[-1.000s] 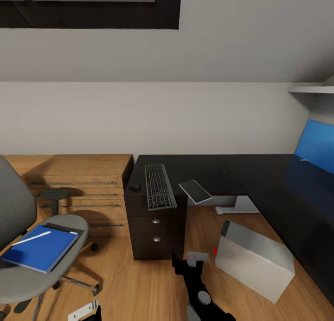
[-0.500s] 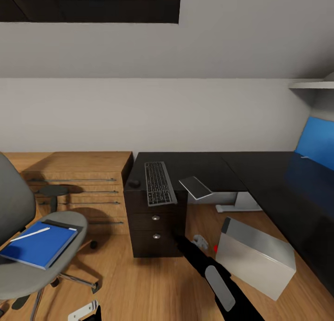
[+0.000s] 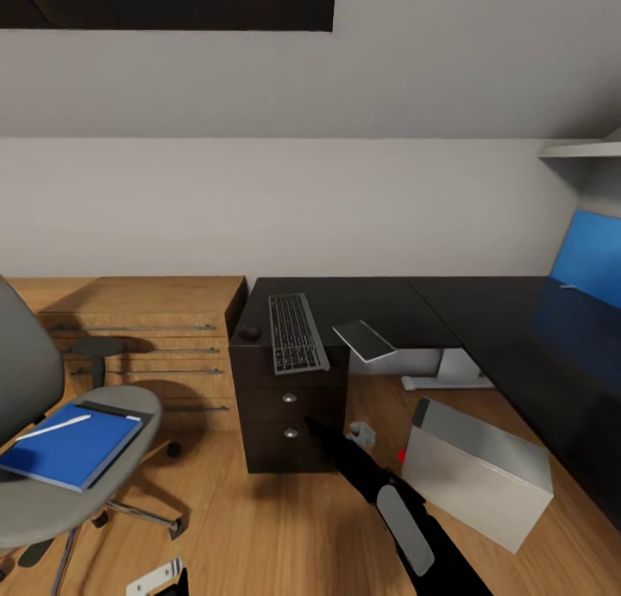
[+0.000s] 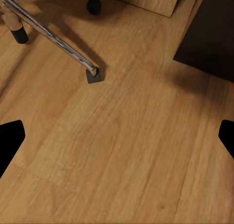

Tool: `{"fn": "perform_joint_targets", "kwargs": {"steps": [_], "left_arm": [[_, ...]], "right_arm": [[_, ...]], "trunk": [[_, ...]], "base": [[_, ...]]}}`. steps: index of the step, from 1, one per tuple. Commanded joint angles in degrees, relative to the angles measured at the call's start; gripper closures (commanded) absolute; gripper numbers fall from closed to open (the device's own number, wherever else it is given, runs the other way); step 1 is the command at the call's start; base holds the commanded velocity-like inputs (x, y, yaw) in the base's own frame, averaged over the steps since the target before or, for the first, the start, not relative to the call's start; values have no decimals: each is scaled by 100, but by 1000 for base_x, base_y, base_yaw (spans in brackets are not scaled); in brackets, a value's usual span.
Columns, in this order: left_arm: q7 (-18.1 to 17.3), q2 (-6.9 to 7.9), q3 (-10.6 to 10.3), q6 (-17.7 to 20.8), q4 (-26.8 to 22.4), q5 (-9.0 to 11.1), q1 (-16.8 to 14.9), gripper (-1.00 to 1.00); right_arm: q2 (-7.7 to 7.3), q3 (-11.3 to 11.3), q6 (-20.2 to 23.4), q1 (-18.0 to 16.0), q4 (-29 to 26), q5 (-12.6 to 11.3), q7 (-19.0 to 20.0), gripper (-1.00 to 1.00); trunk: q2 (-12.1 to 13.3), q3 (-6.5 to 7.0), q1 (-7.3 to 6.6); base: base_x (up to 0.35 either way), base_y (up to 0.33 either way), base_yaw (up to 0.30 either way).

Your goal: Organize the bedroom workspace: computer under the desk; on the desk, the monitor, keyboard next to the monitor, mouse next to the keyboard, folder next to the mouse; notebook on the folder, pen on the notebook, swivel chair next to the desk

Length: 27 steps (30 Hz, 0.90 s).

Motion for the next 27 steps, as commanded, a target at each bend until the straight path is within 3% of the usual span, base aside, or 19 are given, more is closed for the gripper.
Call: {"fn": "perform_joint_targets", "kwargs": {"steps": [1,5,7,12,15,18,23,25,27], "left_arm": [[2,-3,3,-19,-8,60,2,-100],[2,-2,0,-29,-189,59,88,-100],[1,-4,0,-22,-367,59,184,-100],[-5,4,-35,145,-1469,59,825,-100],[-24,15,-48,693,-1962,61,1183,-100],[-37,25,-55,1133,-2140,66,1317,-100],[-43,28,-110,1322,-2188,68,1355,-100],[-41,28,-183,1905,-2760,76,1363,-100],[-29,15,-195,2803,-3473,78,1363,-100]], "right_arm": [[-1,-2,34,0,-55,-157,-5,-100],[5,12,-7,48,-231,-827,-33,-100],[8,14,-41,63,-251,-925,-46,-100],[13,27,-175,84,-276,-1067,-290,-100],[16,27,-197,88,-286,-1137,-408,-100],[2,28,-191,89,-306,-1377,-429,-100],[-23,10,-179,90,-346,-1667,-428,-100],[-15,28,-182,90,-345,-1769,-428,-100],[-9,35,-182,90,-346,-1785,-428,-100]], "trunk": [[-44,-23,22],[-204,-95,110],[-284,-131,154],[-485,-221,264],[-605,-274,330],[-725,-328,396],[-926,-418,506],[-1006,-454,550],[-1086,-490,594]], "base": [[0,0,0],[0,0,0],[0,0,0],[0,0,0],[0,0,0],[0,0,0],[0,0,0],[0,0,0],[0,0,0]]}}
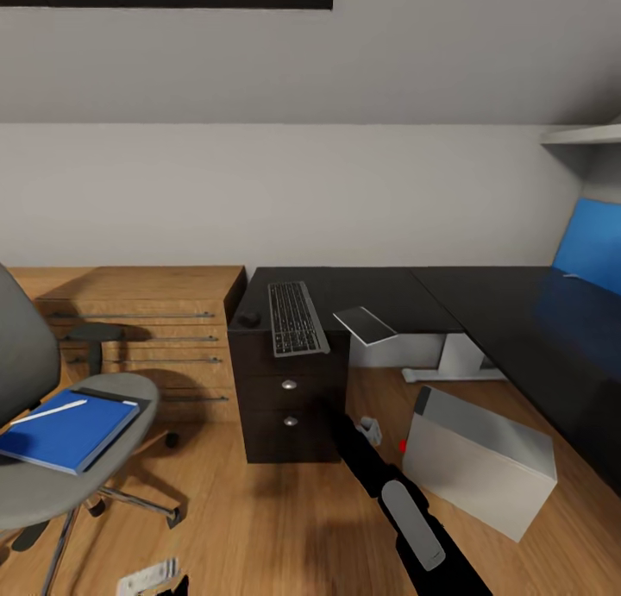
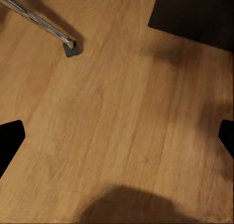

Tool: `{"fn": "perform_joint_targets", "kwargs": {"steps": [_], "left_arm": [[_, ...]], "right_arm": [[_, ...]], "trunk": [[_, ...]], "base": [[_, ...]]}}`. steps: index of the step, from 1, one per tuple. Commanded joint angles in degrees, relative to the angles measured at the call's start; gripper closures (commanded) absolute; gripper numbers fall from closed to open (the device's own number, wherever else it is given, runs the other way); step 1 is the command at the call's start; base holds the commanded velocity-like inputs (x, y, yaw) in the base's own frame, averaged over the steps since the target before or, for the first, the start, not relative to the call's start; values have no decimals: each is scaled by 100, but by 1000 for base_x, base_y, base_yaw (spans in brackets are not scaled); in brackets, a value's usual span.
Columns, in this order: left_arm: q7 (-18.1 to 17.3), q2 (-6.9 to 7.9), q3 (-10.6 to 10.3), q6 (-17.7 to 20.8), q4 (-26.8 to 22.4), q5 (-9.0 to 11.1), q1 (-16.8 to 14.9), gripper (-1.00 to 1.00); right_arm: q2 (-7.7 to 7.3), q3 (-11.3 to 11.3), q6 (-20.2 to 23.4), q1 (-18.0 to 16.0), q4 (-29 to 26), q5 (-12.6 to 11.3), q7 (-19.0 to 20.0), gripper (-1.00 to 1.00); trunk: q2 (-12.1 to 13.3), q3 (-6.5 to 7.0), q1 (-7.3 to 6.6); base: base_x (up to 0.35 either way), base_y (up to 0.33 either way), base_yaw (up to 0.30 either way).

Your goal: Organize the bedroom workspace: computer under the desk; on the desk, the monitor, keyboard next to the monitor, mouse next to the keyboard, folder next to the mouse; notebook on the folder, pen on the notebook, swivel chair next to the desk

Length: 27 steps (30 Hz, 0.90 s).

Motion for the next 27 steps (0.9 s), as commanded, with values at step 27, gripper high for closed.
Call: {"fn": "perform_joint_targets", "kwargs": {"steps": [27], "left_arm": [[54,-310,9,1914,23,828,-1219,-100]], "right_arm": [[6,15,-54,5,-215,-50,223,-100]], "trunk": [[-284,-131,154]], "base": [[131,11,0]]}}
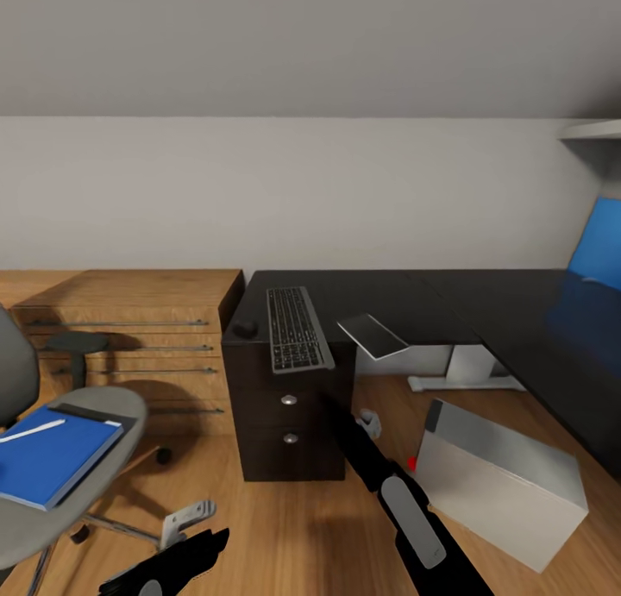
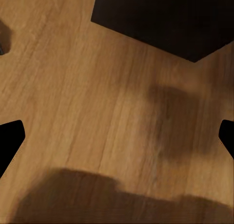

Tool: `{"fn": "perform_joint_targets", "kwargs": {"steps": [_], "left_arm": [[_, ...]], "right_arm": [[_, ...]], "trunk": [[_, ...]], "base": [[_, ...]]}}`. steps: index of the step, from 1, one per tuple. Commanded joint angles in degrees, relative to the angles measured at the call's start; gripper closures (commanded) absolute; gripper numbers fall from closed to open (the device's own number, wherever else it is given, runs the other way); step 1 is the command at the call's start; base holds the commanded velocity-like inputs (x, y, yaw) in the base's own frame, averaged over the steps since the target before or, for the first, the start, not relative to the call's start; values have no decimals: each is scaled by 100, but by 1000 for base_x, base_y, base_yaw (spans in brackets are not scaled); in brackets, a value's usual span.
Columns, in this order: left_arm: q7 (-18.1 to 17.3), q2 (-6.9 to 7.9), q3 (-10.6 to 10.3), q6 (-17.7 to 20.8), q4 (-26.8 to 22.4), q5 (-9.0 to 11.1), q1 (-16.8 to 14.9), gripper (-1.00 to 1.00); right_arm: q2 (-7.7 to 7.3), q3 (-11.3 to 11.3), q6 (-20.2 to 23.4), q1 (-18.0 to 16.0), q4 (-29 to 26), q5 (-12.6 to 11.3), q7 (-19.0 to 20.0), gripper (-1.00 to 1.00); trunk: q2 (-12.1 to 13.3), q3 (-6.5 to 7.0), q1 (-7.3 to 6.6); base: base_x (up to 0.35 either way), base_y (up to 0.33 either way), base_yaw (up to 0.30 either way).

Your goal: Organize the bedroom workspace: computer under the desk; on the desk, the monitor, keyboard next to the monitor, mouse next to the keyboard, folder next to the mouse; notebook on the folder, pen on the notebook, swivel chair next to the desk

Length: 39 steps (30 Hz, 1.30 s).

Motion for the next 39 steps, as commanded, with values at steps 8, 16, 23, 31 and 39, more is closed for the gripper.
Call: {"fn": "perform_joint_targets", "kwargs": {"steps": [8,16,23,31,39], "left_arm": [[41,-2,3,19,49,57,0,-100],[44,-8,0,19,63,65,0,-100],[48,-4,-15,12,246,58,0,-100],[28,0,-9,-586,288,64,0,-100],[24,-2,-7,-731,292,66,0,-100]], "right_arm": [[17,20,30,-3,9,-59,-6,-100],[18,20,35,-3,24,-67,-23,-100],[13,7,50,-3,53,-73,-32,-100],[18,3,56,-3,93,-68,-42,-100],[18,3,56,-3,102,-68,-43,-100]], "trunk": [[118,49,-63],[439,193,-239],[479,211,-261],[479,211,-261],[479,211,-261]], "base": [[180,58,0],[8,3,0],[0,0,0],[128,0,0],[116,42,0]]}}
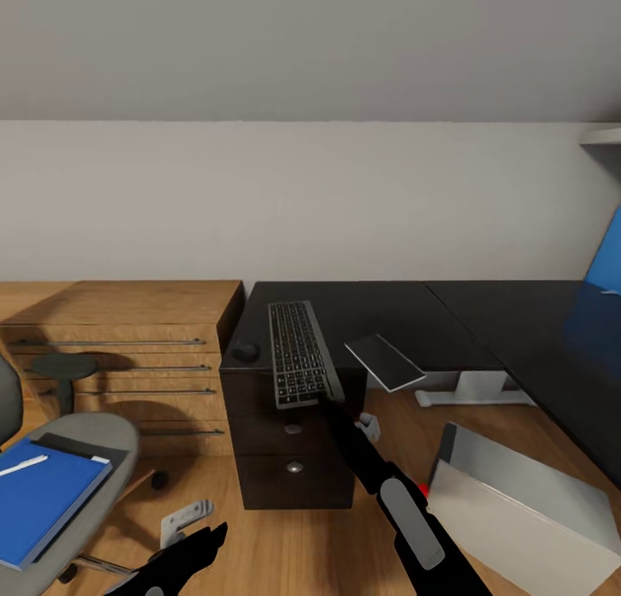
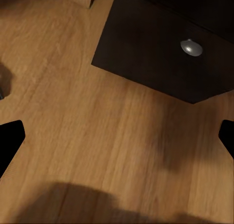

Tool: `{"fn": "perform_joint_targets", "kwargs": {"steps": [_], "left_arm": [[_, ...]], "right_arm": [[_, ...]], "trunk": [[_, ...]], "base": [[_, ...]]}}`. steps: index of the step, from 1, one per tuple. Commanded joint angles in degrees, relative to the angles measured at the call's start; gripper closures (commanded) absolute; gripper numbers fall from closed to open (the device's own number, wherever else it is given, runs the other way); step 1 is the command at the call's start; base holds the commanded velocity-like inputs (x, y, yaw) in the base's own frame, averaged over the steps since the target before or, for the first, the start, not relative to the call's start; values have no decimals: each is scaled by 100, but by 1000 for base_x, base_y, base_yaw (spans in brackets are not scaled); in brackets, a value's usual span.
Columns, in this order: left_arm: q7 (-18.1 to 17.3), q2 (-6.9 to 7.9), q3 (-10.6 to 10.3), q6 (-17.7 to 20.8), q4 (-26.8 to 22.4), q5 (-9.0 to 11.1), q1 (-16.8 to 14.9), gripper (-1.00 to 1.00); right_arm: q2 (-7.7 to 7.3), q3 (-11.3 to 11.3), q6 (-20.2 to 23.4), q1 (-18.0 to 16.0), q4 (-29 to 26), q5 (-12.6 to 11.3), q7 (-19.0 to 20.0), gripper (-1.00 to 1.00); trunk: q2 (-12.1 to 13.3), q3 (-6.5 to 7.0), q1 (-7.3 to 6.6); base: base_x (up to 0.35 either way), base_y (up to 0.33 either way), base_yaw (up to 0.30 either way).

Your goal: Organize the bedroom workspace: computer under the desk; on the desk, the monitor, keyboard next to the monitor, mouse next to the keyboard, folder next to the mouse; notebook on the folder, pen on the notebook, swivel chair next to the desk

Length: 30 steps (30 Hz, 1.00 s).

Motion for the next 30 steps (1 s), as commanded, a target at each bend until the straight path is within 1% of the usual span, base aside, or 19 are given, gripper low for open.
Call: {"fn": "perform_joint_targets", "kwargs": {"steps": [1,11,23,30], "left_arm": [[42,-3,5,18,-10,61,0,-100],[42,-1,6,5,-10,62,0,-100],[42,-4,5,5,-10,64,0,-100],[46,-9,10,5,-10,63,0,-100]], "right_arm": [[1,-2,30,-3,3,-59,11,-100],[1,-2,30,-3,5,-58,11,-100],[-11,-3,30,-3,5,-47,11,-100],[-20,-8,33,-3,2,-41,-18,-100]], "trunk": [[-2,-5,2],[-2,-5,2],[-2,-5,2],[-2,-5,2]], "base": [[124,59,0],[78,82,0],[6,6,0],[90,0,0]]}}
